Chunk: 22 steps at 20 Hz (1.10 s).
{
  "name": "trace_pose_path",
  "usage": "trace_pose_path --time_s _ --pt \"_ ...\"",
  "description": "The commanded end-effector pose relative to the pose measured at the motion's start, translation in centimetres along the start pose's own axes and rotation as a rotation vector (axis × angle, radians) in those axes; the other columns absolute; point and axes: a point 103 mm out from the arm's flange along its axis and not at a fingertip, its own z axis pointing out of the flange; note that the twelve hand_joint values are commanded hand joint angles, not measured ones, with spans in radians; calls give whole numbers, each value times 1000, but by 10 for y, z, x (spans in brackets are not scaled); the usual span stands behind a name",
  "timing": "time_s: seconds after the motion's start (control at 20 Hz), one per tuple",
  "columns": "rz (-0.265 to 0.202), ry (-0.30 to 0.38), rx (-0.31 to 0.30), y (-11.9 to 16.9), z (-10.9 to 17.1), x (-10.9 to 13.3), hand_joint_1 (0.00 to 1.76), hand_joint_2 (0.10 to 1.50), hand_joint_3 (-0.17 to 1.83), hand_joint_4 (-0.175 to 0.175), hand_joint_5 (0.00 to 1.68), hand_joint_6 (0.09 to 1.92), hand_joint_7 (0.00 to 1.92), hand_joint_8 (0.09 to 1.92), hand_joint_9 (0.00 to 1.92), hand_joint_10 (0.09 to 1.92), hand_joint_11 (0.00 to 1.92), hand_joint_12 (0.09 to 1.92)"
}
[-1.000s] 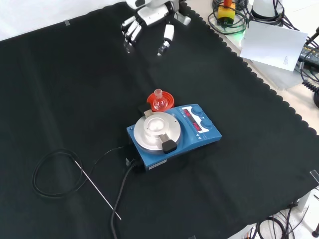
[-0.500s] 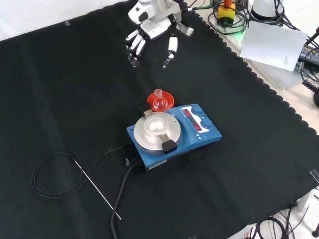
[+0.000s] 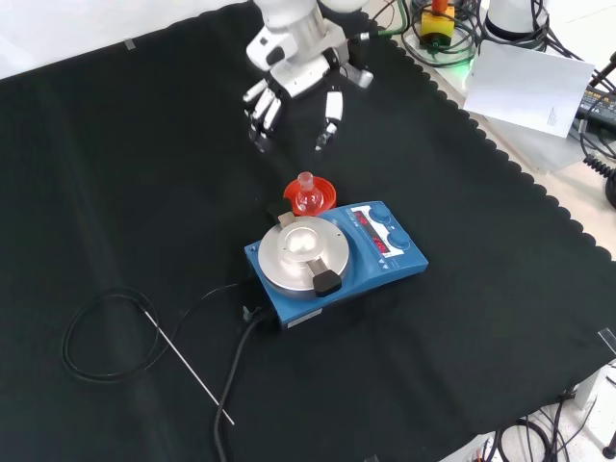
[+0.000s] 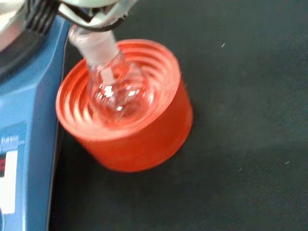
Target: Pick up the round-bottom flask.
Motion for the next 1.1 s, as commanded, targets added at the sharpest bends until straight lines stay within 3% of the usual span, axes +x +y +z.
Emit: trace_pose_path --time_s 0.05,0.5,0.75,1.1 --pt "-45 8 37 14 23 18 879 637 576 -30 634 154 333 707 514 688 71 1429" --pt "-56 -26 5 14 29 31 915 610 596 -35 673 201 343 711 530 682 104 1418" --pt "-62 -34 -5 18 35 36 977 578 650 -42 626 507 346 713 548 666 142 1410" --pt "-46 -29 -19 26 37 30 992 569 677 -48 627 600 332 714 529 667 146 1408"
